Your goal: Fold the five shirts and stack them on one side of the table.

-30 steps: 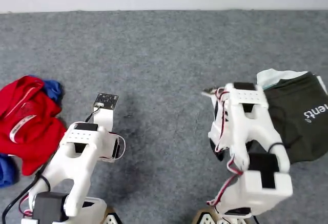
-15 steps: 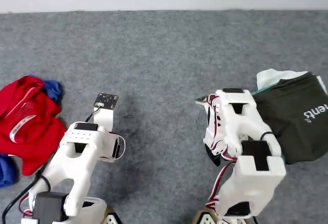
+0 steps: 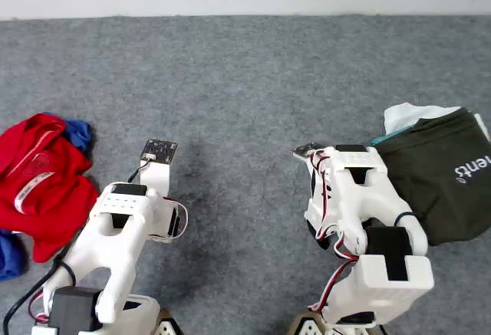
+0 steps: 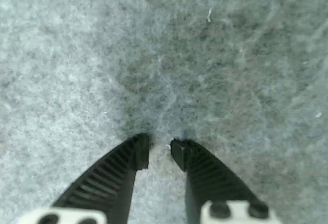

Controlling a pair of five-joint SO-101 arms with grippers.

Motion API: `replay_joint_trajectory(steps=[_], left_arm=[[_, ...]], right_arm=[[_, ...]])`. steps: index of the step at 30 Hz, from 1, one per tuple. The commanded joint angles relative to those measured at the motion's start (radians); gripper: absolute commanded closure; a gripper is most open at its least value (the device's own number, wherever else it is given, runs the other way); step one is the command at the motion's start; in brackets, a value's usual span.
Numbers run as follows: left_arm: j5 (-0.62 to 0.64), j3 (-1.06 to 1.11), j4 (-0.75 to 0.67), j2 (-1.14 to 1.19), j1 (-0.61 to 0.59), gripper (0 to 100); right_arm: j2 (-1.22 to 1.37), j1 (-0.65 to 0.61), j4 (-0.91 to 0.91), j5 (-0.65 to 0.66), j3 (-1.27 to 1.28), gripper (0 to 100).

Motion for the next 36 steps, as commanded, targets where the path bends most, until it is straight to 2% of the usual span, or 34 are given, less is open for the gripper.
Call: replay_joint_trajectory(steps=[1, 9, 15, 16, 18, 22, 23, 24, 33, 36], left_arm=[[0.005, 0.004, -0.017, 0.057, 0.044, 88], [0.005, 0.001, -0.017, 0.06, 0.049, 88], [0.002, -0.024, -0.003, 0.057, 0.057, 88], [0.002, -0.061, 0.046, 0.055, 0.064, 88], [0.002, -0.196, 0.244, 0.055, 0.077, 88], [0.0, -0.582, 0.77, 0.064, 0.034, 88], [0.0, -0.662, 0.816, 0.06, 0.005, 88], [0.0, -0.71, 0.798, 0.054, -0.031, 88], [0.0, -0.903, 0.798, 0.075, -0.489, 88], [0.0, -0.98, 0.717, 0.075, -0.621, 88]], right_arm=[[0.013, -0.005, -0.07, 0.014, 0.028, 68.1], [0.016, -0.005, -0.07, 0.017, 0.025, 68.1], [0.016, 0.001, -0.07, 0.083, 0.025, 68.0], [0.016, 0.001, -0.07, 0.081, 0.025, 67.9], [0.016, 0.001, -0.07, 0.081, 0.025, 67.9], [0.016, -0.001, -0.07, 0.086, 0.025, 67.9], [0.016, -0.004, -0.07, 0.086, 0.025, 67.9], [0.016, -0.004, -0.07, 0.086, 0.025, 67.9], [0.016, -0.004, -0.07, 0.086, 0.025, 67.9], [0.016, -0.004, -0.07, 0.086, 0.025, 67.9]])
